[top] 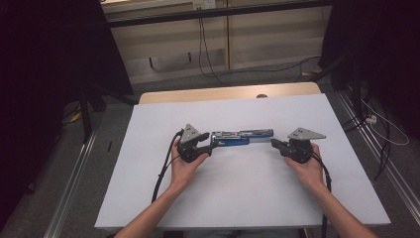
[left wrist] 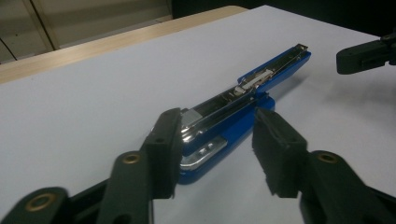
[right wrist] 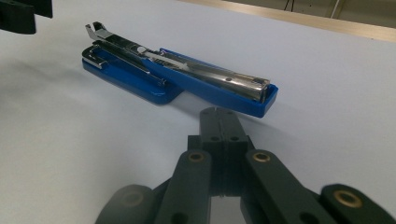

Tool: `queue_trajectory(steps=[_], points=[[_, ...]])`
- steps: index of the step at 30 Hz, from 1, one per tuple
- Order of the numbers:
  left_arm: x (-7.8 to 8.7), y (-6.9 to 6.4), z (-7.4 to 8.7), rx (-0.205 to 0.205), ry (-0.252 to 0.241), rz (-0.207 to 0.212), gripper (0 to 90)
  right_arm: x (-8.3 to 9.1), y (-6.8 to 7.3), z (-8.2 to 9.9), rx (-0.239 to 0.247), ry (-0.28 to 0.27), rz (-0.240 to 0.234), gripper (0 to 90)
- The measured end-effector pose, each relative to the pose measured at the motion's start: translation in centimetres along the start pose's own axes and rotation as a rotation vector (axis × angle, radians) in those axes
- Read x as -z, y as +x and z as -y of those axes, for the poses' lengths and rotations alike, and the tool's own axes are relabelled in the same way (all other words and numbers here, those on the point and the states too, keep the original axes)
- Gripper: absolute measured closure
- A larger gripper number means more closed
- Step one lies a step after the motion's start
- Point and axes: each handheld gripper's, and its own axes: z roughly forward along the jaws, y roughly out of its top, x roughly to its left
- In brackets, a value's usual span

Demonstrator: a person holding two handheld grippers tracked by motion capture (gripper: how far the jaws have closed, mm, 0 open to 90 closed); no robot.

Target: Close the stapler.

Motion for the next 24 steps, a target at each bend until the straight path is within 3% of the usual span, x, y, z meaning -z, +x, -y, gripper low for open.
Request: queue_trajectory(steps=[4, 13, 19, 24], points=[[-0.8, 0.2, -0.1, -0.017, 0.013, 0.017, 64.2, 0.0, 0.0, 0.0, -0.002, -0.003, -0.002, 90.0], [-1.9, 0.7, -0.1, -0.014, 0.04, 0.037, 83.9, -0.1, 0.1, 0.0, 0.013, 0.001, 0.0, 90.0], [-2.4, 1.1, 0.2, 0.004, 0.09, 0.066, 90.0, -0.1, 0.1, 0.0, 0.017, 0.004, -0.003, 90.0], [-2.9, 1.2, 0.4, 0.007, 0.111, 0.04, 90.0, -0.2, 0.1, 0.0, 0.018, 0.007, -0.001, 90.0]])
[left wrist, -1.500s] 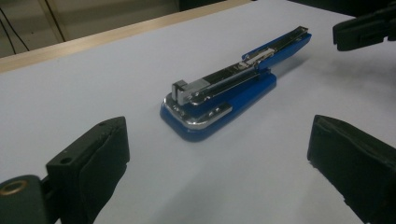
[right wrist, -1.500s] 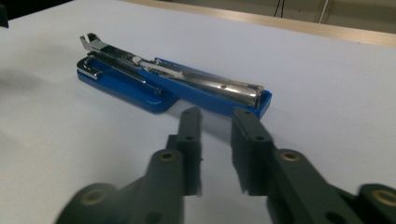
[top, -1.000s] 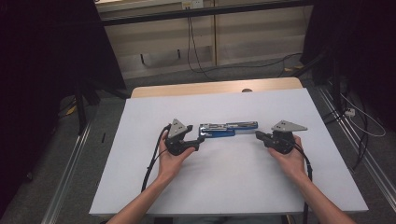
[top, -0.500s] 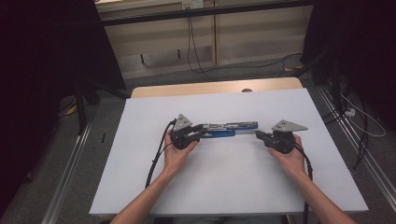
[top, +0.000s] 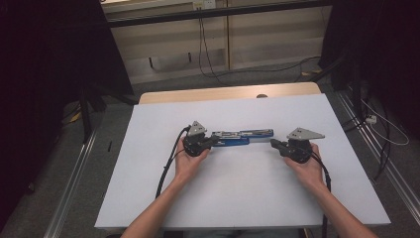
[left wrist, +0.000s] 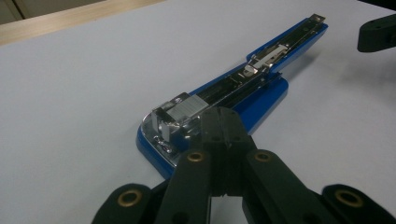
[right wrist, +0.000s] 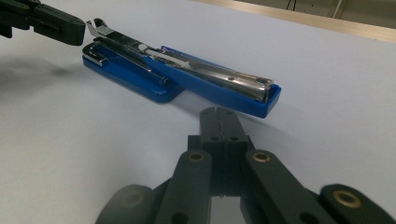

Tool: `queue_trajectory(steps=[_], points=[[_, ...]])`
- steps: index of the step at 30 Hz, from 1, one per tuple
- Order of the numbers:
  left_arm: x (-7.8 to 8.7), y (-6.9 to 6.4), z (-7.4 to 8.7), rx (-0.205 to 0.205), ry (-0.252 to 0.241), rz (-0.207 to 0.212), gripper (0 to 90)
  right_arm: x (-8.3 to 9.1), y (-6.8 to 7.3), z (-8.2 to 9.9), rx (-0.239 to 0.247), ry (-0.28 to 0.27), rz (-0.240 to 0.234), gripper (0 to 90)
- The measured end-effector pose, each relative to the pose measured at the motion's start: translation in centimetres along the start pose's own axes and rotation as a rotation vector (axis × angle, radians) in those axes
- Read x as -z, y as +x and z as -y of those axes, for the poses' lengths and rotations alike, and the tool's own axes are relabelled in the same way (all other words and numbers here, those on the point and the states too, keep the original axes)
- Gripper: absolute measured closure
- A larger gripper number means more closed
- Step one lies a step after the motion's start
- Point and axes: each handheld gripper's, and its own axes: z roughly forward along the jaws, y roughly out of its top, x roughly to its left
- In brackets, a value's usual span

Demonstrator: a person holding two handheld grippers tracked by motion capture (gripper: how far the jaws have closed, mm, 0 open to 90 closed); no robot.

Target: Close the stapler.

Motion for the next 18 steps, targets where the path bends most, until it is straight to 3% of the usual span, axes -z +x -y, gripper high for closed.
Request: queue_trajectory(steps=[6, 11, 18], points=[[-0.35, 0.08, 0.07, 0.004, 0.016, 0.009, 90.0, 0.01, 0.09, -0.01, 0.009, -0.001, 0.002, 90.0], [-0.72, 0.04, -0.03, -0.032, 0.054, -0.019, 90.0, -0.03, 0.07, -0.02, 0.013, 0.005, 0.001, 90.0], [-0.93, 0.07, -0.11, -0.011, 0.056, -0.017, 90.0, -0.31, -0.19, -0.15, -0.012, 0.016, -0.001, 90.0]])
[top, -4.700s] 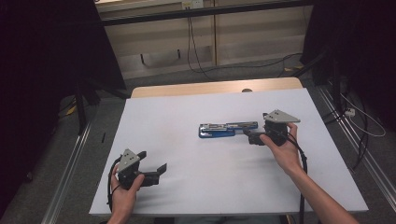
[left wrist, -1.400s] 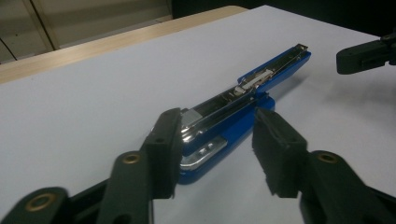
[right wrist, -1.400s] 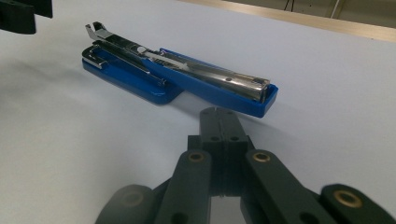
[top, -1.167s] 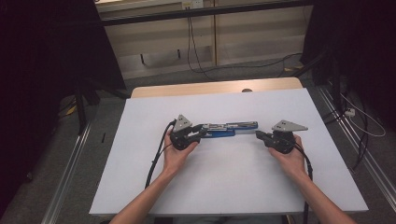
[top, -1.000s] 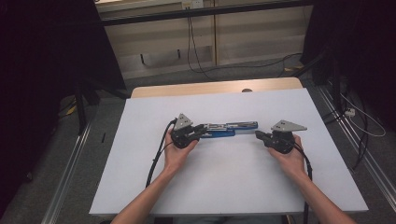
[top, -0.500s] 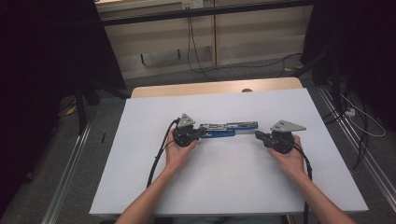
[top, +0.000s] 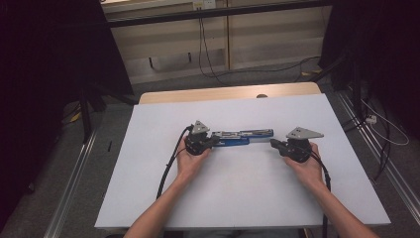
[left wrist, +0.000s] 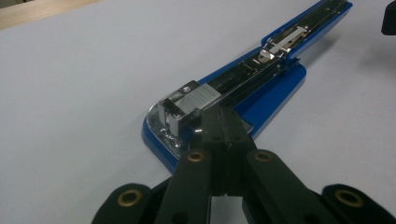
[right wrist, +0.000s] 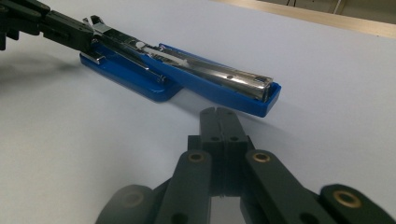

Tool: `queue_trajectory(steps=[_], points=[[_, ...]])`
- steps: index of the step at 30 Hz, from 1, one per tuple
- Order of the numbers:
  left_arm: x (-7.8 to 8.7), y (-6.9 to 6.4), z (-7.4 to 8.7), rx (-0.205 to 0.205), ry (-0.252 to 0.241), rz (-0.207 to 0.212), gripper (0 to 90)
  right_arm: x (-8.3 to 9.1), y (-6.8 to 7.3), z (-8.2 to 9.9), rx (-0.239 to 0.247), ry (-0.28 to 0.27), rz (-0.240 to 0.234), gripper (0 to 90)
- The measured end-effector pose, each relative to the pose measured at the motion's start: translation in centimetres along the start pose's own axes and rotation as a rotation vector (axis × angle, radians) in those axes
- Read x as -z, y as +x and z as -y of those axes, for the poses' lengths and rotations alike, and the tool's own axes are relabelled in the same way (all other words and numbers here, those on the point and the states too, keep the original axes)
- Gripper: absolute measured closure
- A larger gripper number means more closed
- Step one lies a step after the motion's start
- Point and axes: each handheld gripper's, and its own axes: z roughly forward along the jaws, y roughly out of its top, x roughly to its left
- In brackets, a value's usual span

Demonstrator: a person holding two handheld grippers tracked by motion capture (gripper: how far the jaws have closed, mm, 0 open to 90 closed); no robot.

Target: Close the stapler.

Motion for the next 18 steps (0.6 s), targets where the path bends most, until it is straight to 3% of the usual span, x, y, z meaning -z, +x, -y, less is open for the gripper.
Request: queue_trajectory(steps=[5, 12, 18], points=[[-0.3, -0.5, -0.2, -0.033, 0.001, -0.014, 90.0, -0.5, -0.2, -0.3, -0.001, 0.022, -0.002, 90.0], [-0.4, -0.5, -0.4, -0.04, 0.009, -0.01, 90.0, -1.3, -0.4, -0.6, -0.017, 0.066, 0.0, 90.0], [-0.4, -0.6, -0.4, -0.029, 0.009, -0.015, 90.0, -1.8, -0.2, -1.0, -0.001, 0.108, -0.007, 90.0]])
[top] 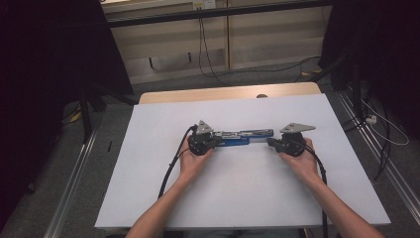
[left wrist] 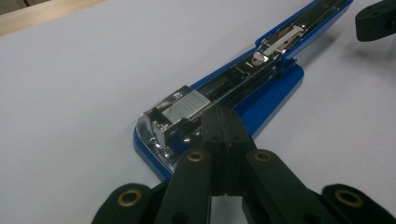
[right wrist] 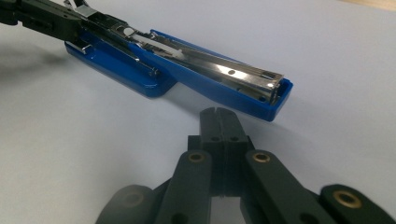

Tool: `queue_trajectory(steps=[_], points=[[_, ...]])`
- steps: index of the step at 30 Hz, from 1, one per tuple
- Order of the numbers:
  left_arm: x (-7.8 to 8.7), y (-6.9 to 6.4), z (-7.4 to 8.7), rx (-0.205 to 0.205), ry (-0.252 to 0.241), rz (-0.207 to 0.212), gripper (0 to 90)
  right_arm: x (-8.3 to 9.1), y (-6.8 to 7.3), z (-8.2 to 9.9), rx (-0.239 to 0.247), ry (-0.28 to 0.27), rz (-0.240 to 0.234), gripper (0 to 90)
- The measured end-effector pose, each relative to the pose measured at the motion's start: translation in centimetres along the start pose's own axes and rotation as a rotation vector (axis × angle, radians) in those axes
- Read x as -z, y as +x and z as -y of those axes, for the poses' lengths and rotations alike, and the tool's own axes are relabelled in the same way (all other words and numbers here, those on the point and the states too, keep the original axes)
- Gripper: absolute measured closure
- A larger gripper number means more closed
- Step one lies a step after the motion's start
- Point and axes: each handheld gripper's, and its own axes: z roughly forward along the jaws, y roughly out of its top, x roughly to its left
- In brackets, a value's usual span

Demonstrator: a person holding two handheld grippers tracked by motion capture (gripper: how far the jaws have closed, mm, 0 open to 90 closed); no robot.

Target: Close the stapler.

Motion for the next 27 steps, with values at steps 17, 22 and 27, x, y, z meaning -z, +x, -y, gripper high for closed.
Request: queue_trajectory(steps=[17, 22, 27], points=[[-0.1, 0.0, 0.0, 0.014, -0.001, 0.008, 90.0, -1.2, 0.2, -0.3, 0.001, 0.092, 0.009, 90.0], [-0.1, 0.0, 0.0, 0.012, -0.001, 0.006, 90.0, -1.2, 0.1, -0.6, 0.005, 0.112, 0.017, 90.0], [-0.1, 0.0, 0.0, 0.018, -0.002, 0.008, 90.0, -1.4, -0.1, -0.6, -0.006, 0.114, 0.028, 90.0]])
